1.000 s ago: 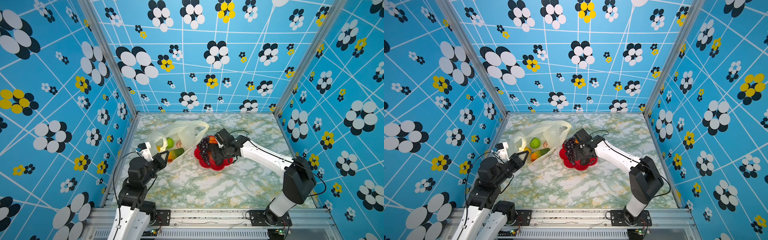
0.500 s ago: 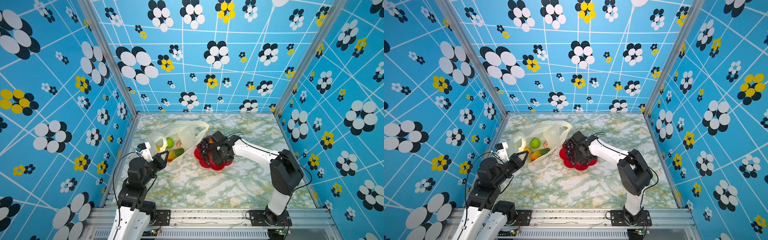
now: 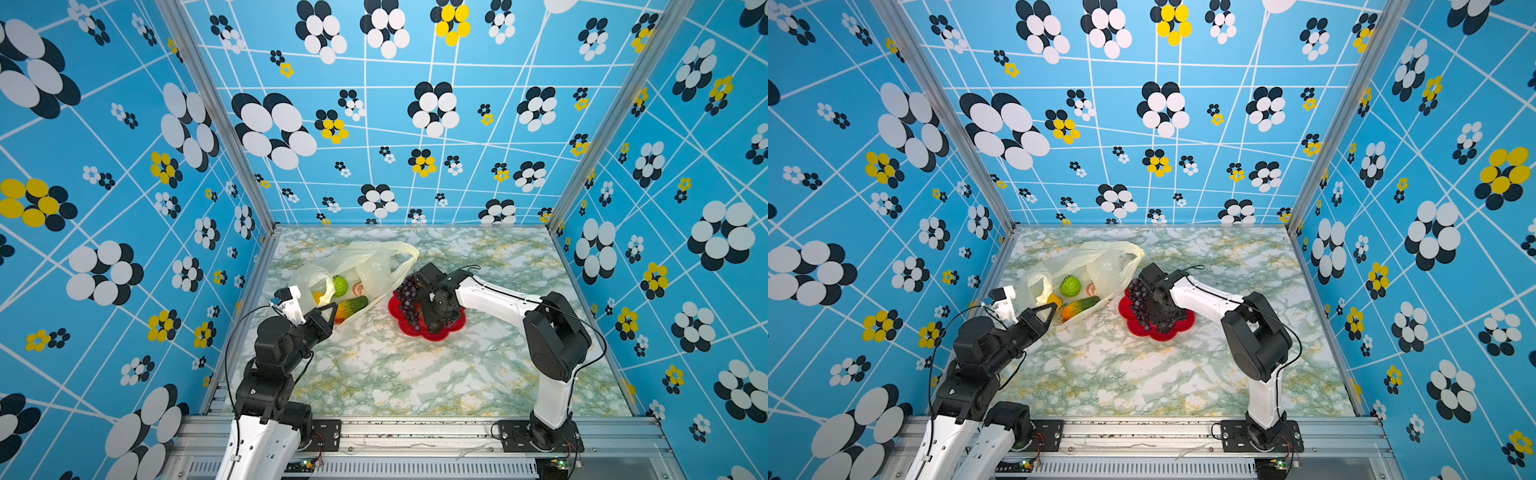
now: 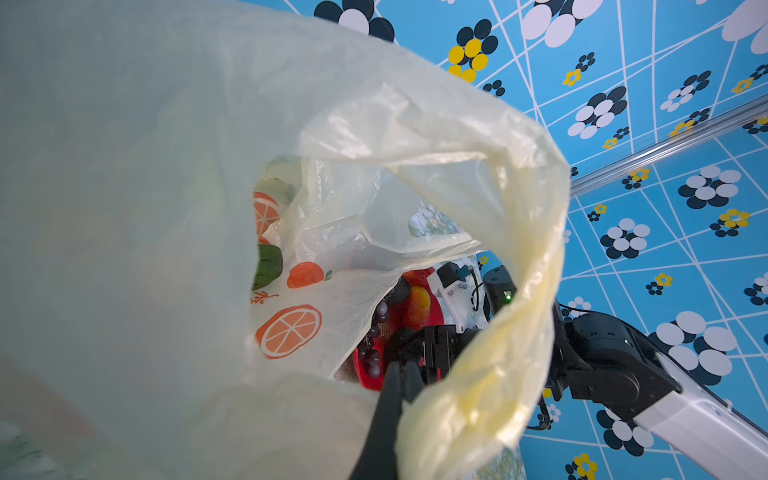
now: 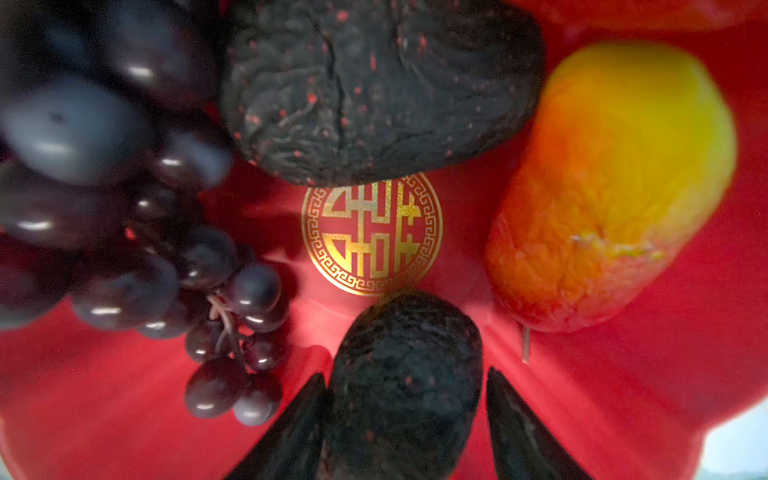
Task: Place the fruits into the plastic bag
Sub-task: 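Lower the right gripper onto the dark fruit nearest the robot and grasp it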
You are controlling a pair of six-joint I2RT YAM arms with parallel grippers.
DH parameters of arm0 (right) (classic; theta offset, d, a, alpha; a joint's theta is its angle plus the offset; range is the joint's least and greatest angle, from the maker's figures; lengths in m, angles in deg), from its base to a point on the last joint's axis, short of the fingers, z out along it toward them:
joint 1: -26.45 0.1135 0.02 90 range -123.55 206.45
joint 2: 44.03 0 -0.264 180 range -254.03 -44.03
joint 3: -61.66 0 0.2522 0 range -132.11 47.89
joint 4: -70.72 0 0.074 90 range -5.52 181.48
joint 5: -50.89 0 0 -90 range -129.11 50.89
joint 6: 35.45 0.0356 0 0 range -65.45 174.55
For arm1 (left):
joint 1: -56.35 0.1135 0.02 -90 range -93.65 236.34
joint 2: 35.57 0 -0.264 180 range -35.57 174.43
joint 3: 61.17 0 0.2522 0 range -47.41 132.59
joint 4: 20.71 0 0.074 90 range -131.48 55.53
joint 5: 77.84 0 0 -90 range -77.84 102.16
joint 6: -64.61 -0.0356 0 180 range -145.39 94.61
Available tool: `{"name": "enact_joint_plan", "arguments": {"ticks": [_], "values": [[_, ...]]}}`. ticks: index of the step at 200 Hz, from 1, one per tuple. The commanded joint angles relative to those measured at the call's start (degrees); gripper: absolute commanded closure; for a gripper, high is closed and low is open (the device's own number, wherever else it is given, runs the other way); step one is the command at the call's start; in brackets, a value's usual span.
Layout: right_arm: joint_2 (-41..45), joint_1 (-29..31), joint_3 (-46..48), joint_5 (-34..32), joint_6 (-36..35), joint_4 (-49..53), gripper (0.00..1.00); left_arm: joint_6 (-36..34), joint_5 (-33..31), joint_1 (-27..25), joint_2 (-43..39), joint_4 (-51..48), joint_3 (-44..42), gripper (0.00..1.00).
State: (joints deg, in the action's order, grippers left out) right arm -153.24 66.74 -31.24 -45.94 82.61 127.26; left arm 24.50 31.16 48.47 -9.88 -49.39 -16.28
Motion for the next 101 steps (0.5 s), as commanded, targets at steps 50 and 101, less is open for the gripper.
{"name": "enact_joint_plan", "arguments": {"ticks": [50,101], "values": [[2.9,-0.6,1.1,-0.5,0.5,-1.9,0.60,-0.5,-0.2,0.4,0.6,0.8,0.5,1.00],[5.6,-0.7,3.4,1.6,1.5,-5.8,0.63,-0.3,-0.3,0.5,0.1,0.5,0.1,1.00]]}}
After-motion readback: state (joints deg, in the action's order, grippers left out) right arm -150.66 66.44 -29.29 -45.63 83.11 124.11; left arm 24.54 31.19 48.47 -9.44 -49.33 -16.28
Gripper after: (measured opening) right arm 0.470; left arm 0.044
